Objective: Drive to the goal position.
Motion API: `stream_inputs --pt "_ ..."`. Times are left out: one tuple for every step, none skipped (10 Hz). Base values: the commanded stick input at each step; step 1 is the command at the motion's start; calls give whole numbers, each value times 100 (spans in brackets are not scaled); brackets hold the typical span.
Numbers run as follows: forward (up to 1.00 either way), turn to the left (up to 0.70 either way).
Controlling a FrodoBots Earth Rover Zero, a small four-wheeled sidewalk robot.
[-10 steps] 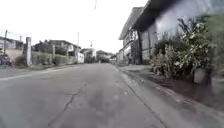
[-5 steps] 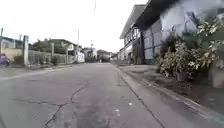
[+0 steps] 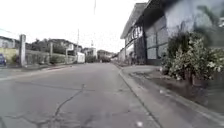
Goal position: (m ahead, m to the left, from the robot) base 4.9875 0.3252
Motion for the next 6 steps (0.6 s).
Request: stream_inputs --pt "100 0" --pt "100 0" --pt "100 0" --pt "100 0" --pt "100 0" --pt "100 0"
